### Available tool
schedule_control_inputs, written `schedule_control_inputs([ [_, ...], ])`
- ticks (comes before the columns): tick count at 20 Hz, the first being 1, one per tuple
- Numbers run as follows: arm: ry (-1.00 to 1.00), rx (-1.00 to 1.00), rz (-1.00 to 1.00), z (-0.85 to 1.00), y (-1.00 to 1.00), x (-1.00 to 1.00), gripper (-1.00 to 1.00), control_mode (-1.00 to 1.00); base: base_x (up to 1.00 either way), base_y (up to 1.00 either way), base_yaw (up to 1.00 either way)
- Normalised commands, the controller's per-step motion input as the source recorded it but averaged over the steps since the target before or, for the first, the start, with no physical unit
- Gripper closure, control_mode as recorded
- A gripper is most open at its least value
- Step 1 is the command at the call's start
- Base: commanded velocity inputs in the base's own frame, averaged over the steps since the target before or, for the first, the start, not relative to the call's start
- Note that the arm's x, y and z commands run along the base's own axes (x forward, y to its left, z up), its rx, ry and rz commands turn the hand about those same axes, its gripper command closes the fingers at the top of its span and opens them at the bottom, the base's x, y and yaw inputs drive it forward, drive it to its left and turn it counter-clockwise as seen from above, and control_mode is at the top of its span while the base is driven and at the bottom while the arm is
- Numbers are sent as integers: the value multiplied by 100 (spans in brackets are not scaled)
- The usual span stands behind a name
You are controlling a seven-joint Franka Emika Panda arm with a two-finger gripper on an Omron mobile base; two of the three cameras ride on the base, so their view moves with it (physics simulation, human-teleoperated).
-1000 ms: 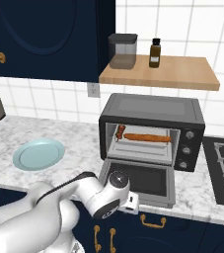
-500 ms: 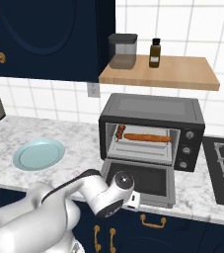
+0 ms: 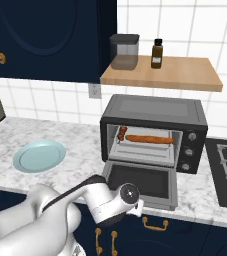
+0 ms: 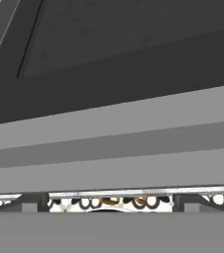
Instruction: Pick up the kebab skewer and baguette bread, and place them inside the toaster oven. Close the toaster oven door and start by setting the timer.
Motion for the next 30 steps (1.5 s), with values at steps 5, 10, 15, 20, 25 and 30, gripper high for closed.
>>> schedule_control_inputs([
  [5, -12, -16, -12, 8, 46, 70, -100, -100, 0, 0, 0],
  [10, -15, -17, -14, 18, 48, 73, -100, -100, 0, 0, 0],
  [15, -20, -18, -15, 23, 49, 80, -100, -100, 0, 0, 0],
  [20, -21, -17, -16, 29, 45, 86, -100, -100, 0, 0, 0],
  [25, -18, -17, -15, 33, 39, 84, -100, -100, 0, 0, 0],
  [30, -14, -17, -16, 40, 31, 84, -100, -100, 0, 0, 0],
])
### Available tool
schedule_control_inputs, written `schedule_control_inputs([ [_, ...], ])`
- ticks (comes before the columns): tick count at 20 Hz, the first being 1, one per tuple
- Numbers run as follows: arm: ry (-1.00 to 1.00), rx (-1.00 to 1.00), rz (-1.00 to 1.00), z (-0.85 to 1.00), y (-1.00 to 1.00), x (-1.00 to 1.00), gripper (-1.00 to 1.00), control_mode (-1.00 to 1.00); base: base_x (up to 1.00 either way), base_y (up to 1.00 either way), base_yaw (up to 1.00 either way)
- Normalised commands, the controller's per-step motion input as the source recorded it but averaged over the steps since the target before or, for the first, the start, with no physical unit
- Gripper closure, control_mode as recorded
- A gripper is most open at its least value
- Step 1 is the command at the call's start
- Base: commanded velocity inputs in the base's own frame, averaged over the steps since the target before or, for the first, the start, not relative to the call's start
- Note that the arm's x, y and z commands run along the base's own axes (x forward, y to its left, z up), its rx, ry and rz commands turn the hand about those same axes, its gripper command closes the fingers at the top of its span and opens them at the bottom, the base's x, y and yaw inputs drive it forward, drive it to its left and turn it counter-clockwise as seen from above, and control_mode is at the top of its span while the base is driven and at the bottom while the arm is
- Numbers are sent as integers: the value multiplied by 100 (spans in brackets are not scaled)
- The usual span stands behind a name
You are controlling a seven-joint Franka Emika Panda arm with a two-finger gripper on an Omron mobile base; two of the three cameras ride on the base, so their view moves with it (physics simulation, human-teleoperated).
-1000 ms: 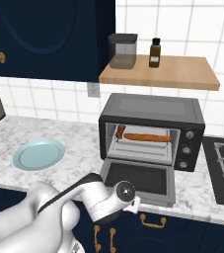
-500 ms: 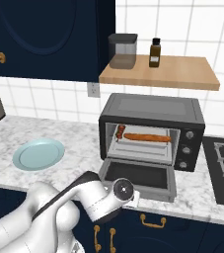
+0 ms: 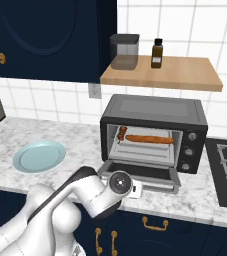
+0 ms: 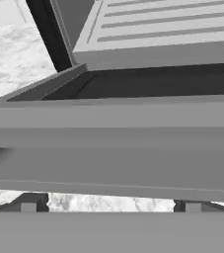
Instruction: Pick up the kebab skewer and baguette bread, and place them inside the toaster oven. Close the toaster oven door and start by setting the timer.
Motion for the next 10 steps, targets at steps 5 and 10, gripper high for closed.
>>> schedule_control_inputs([
  [5, -15, -16, -16, 35, 34, 88, -100, -100, 0, 0, 0],
  [10, -15, -15, -15, 34, 33, 94, -100, -100, 0, 0, 0],
])
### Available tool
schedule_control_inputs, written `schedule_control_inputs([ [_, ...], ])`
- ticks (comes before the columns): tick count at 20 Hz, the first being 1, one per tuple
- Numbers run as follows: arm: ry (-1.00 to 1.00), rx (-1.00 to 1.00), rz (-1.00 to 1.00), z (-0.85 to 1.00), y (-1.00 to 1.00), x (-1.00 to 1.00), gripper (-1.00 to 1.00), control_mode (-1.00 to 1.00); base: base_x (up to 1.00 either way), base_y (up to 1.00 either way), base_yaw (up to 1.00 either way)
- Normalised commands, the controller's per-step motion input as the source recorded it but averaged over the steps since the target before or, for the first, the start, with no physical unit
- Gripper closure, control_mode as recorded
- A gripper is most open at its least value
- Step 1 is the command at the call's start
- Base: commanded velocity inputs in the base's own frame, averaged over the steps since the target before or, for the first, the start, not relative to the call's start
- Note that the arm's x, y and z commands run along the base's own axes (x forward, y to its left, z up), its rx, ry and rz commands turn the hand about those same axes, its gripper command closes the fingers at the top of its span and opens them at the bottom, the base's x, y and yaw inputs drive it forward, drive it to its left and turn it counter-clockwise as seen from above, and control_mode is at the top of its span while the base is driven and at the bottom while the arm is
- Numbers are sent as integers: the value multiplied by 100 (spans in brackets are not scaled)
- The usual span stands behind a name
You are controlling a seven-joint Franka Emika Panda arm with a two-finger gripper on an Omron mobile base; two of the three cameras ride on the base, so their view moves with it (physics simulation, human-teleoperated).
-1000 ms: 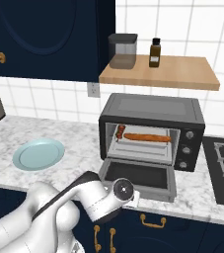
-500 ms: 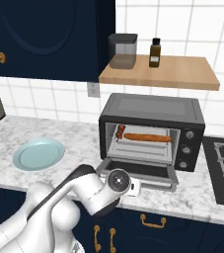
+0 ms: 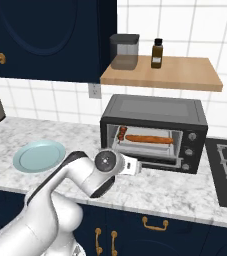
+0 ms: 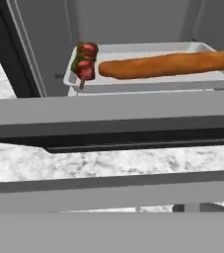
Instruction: Pick up the kebab skewer and baguette bread, and place them inside the toaster oven. Close the toaster oven door and start by setting the timer.
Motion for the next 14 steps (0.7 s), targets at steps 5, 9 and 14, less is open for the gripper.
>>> schedule_control_inputs([
  [5, -8, -13, -14, 33, 9, 80, -100, -100, 0, 0, 0],
  [9, -4, -15, -12, 7, 0, 69, -100, -100, 0, 0, 0],
  [14, -8, -13, -10, -2, 6, 26, -100, -100, 0, 0, 0],
])
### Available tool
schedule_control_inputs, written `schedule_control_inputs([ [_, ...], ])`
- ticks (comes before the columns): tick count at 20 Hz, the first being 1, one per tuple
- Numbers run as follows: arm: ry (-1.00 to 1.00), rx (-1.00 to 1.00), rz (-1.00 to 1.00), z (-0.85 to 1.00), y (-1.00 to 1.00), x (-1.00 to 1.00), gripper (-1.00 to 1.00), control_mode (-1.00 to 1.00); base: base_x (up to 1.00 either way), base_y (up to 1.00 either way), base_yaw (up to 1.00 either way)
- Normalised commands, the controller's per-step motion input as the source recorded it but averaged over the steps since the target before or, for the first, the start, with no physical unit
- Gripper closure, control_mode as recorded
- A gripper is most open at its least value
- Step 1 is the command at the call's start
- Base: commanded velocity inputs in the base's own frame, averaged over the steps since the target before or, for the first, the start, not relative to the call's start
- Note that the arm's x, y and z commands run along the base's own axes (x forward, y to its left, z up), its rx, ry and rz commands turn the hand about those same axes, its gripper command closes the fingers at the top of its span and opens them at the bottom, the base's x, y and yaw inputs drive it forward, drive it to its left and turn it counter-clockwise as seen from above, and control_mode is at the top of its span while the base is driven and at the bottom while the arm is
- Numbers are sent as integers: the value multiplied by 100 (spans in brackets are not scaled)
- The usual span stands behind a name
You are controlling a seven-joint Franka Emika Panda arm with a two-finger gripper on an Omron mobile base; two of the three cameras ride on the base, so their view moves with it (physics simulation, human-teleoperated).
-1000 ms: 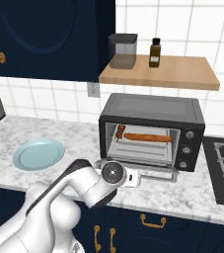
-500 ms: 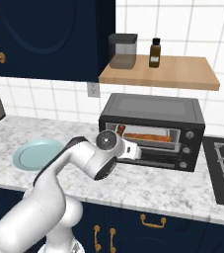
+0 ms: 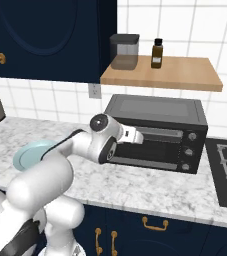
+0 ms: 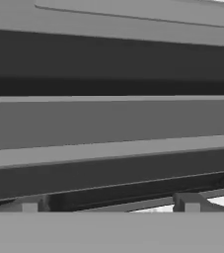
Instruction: Pick up the kebab skewer and baguette bread, and place them inside the toaster oven. Close the toaster oven door and start by setting the timer.
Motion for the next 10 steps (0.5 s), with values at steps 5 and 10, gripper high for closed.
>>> schedule_control_inputs([
  [5, -4, -9, -9, -10, 9, 38, -100, -100, 0, 0, 0],
  [10, -2, -4, -8, -3, 0, 55, -100, -100, 0, 0, 0],
])
